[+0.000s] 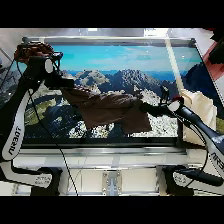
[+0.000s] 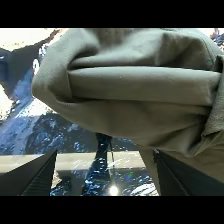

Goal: Fold the shirts.

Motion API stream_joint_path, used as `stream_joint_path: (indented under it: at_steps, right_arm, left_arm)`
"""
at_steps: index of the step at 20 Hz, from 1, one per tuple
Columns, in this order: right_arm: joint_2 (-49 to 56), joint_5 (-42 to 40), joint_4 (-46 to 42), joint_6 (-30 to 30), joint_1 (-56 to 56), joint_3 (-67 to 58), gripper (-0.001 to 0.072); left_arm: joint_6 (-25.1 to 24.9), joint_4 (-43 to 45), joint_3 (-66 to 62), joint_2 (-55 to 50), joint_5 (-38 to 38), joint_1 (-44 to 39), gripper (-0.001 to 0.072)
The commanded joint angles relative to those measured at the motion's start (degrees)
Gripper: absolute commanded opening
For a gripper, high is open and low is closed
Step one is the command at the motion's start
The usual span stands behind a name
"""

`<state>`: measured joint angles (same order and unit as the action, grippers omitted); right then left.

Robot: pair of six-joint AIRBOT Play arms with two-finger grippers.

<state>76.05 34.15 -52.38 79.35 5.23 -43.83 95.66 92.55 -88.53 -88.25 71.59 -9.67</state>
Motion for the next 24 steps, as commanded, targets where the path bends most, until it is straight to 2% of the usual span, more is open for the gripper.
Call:
stream_joint_path:
  at_steps: [1, 6, 9, 13, 14, 15, 16, 17, 18, 19, 22, 24]
  right_arm:
    - [6.05, -0.39, 2.64, -4.66, -0.87, -5.29, 0.0622]
    - [8.02, 4.55, 1.42, -4.72, -5.03, -9.49, 0.0615]
    - [9.33, 11.47, 1.46, -7.89, -5.66, -9.49, 0.0614]
    - [12.13, 12.98, 8.87, -13.49, -5.55, -9.49, 0.0612]
    - [12.68, 13.29, 10.36, -14.12, -5.55, -9.49, 0.0589]
    - [13.0, 13.97, 11.37, -15.15, -5.55, -9.49, 0.0559]
    - [13.0, 14.38, 11.74, -15.39, -5.55, -9.51, 0.0468]
    - [12.98, 15.15, 12.61, -15.41, -5.62, -9.68, 0.0293]
    - [12.98, 16.39, 12.76, -15.41, -5.75, -10.45, 0.0078]
    - [12.92, 17.79, 12.5, -15.39, -5.75, -11.72, 0.0035]
    - [11.39, 21.66, 11.61, -15.26, -5.88, -17.7, 0.0036]
    - [9.86, 23.74, 9.84, -14.16, -7.21, -22.64, 0.0036]
  left_arm:
    - [-0.94, -3.06, 0.02, 0.04, 0.02, -0.02, 0.0713]
    - [-1.11, -4.07, 0.04, 0.04, 0.04, -0.02, 0.0713]
    - [-1.05, -4.55, 0.04, 0.04, 0.04, -0.02, 0.0713]
    - [-1.03, -6.8, 0.04, 0.04, 0.26, -0.02, 0.0713]
    - [-1.03, -7.17, 0.04, 0.04, 0.28, -0.02, 0.0713]
    - [-1.03, -7.32, 0.04, 0.04, 0.28, -0.02, 0.0713]
    - [-1.01, -7.28, 0.04, 0.04, 0.26, -0.02, 0.0713]
    - [-1.03, -7.28, 0.04, 0.04, 0.2, -0.02, 0.0713]
    - [-1.05, -7.3, 0.04, 0.04, -0.31, -0.02, 0.0711]
    - [-1.07, -7.39, 0.04, 0.17, -1.53, -0.02, 0.0703]
    - [-1.68, -10.67, 0.04, 3.91, -8.2, -0.02, 0.0703]
    - [-3.08, -11.58, 0.28, 8.15, -6.84, -0.02, 0.0703]
